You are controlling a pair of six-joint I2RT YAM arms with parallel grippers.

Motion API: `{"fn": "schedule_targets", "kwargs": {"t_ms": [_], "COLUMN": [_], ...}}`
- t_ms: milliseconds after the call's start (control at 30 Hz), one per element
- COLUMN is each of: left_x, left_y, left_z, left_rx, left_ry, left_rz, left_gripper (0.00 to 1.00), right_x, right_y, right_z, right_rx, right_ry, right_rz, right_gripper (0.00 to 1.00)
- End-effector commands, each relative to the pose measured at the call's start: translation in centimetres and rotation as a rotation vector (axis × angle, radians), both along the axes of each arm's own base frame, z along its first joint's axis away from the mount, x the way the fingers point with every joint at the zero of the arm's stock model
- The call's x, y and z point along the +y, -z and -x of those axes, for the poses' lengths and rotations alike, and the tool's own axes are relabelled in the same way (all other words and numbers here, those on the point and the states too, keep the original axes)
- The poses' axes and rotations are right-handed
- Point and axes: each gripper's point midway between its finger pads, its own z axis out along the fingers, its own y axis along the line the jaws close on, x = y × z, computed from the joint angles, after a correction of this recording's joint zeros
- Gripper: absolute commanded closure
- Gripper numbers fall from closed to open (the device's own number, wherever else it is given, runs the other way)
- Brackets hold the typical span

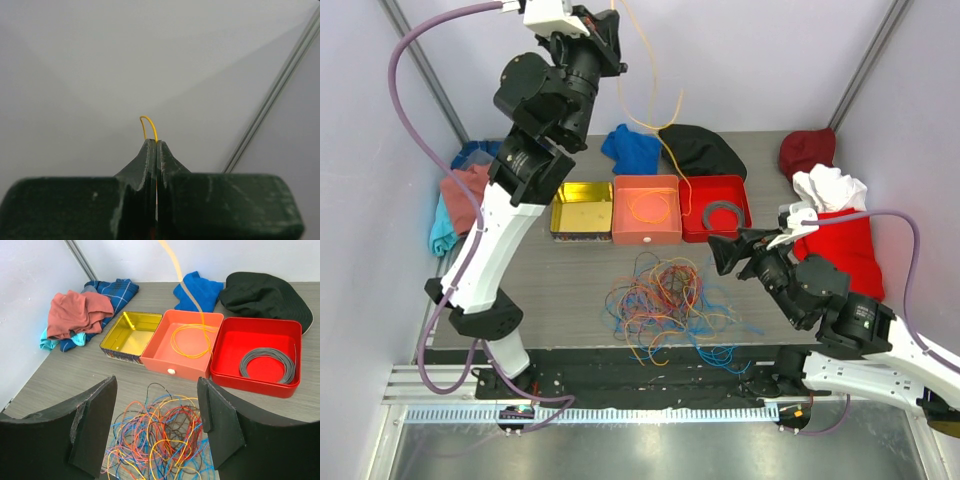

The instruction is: Untangle the cables

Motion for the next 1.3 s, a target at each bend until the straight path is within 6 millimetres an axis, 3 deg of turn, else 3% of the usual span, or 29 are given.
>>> {"fn": "schedule_targets", "kwargs": {"t_ms": [0,233,433,700,1100,1267], "left_x": [3.5,4.6,4.4,3.1,2.8,1.8], "left_y": [-5.5,-7.4,-6.6,-4.3,-4.2,-3.3], "left_z": [3.3,4.3,3.8,1.8,1.0,0.2], "left_rx": [-0.162,-0.216,-0.202,-0.160,-0.168,-0.149], "left_ry": [-0.018,-0.032,-0.048,-0.076,-0.068,-0.053], "left_rz": [0.112,0.124,0.100,0.049,0.058,0.049], "left_gripper": [1.00,1.00,1.00,1.00,1.00,1.00], "right_x": [-0.8,-1.0,-0.9,-1.0,-0.7,-0.7], "right_y": [-2.9,-2.8,-2.6,-1.6,-0.7,-0.3], "right_z": [0.1,0.0,0.0,0.0,-0.3,-0.4], "right_rx": [-0.049,-0.048,-0.043,-0.030,-0.022,-0.018], "right_ry": [0.015,0.022,0.022,0.029,0.039,0.042], "right_rz": [-0.049,-0.044,-0.040,-0.033,0.005,0.012], "right_gripper": [0.27,0.27,0.27,0.27,0.26,0.26]}}
